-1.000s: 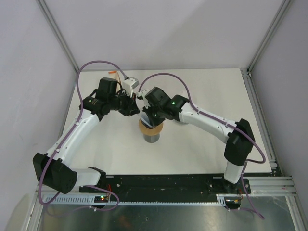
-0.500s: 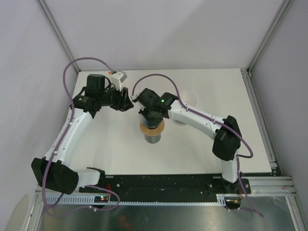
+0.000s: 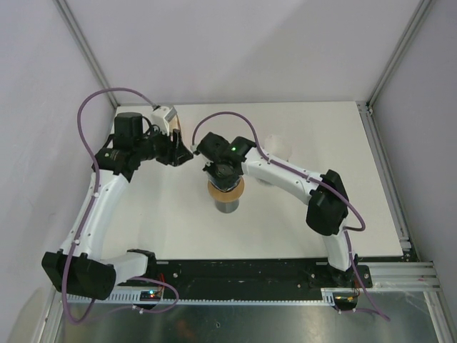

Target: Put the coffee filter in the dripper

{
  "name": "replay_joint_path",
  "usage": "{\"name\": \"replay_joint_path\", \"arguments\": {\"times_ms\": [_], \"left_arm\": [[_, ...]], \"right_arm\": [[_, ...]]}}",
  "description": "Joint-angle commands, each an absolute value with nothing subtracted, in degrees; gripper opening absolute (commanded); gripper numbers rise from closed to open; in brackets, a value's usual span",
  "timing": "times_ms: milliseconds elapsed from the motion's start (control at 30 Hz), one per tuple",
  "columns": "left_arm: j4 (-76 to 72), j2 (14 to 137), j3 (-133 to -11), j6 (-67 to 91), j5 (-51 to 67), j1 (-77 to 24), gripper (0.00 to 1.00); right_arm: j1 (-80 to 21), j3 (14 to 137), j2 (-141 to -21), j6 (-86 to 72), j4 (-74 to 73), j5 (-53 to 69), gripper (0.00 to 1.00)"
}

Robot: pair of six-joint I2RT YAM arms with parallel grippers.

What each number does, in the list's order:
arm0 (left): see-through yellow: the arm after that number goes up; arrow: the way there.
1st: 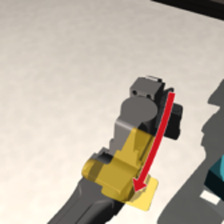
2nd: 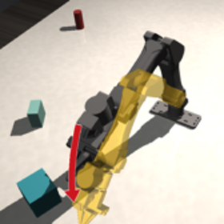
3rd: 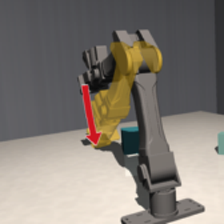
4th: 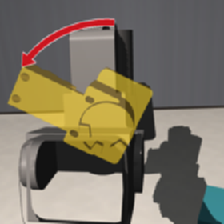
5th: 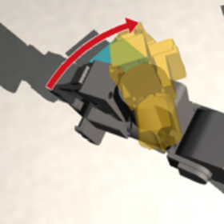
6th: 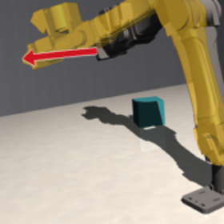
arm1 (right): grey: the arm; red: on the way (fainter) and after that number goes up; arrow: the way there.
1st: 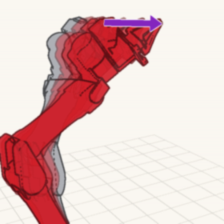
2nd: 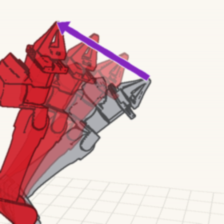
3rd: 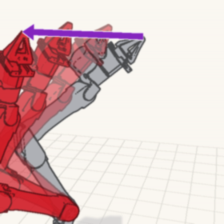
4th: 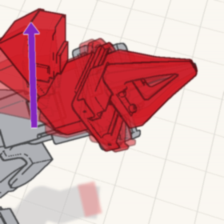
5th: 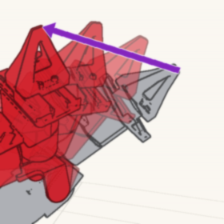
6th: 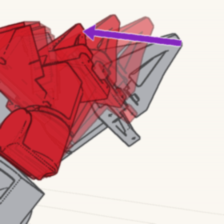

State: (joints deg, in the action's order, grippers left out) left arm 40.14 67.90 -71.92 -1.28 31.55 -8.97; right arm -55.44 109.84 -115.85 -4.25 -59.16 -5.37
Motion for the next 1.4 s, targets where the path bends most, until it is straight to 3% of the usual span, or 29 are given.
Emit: {"name": "replay_joint_path", "arguments": {"times_ms": [0, 233, 367, 533, 1067, 1367], "left_arm": [[39.3, 65.3, -70.4, 2.8, 36.1, -9.0, 0.54], [39.4, 65.3, -65.9, 7.5, 38.8, -11.1, 0.55], [39.2, 65.2, -64.4, 9.3, 39.5, -11.2, 0.45], [39.2, 64.9, -63.8, 9.9, 40.6, -11.3, 0.43], [28.8, 62.9, -53.1, 20.9, 47.7, -11.6, 0.6], [22.9, 63.9, -52.3, 25.7, 48.4, -12.2, 0.61]], "right_arm": [[-55.3, 111.5, -118.7, -3.9, -60.6, -6.4, 0.0], [-54.9, 112.3, -119.3, -4.3, -61.0, -6.1, 0.0], [-54.9, 113.1, -119.0, -4.6, -61.2, -6.3, 0.0], [-54.9, 112.4, -119.7, -5.1, -61.3, -6.3, 0.0], [-53.3, 111.4, -118.6, -10.6, -57.6, -6.3, 0.0], [-53.6, 111.7, -118.6, -10.9, -57.4, -5.9, 0.0]]}}
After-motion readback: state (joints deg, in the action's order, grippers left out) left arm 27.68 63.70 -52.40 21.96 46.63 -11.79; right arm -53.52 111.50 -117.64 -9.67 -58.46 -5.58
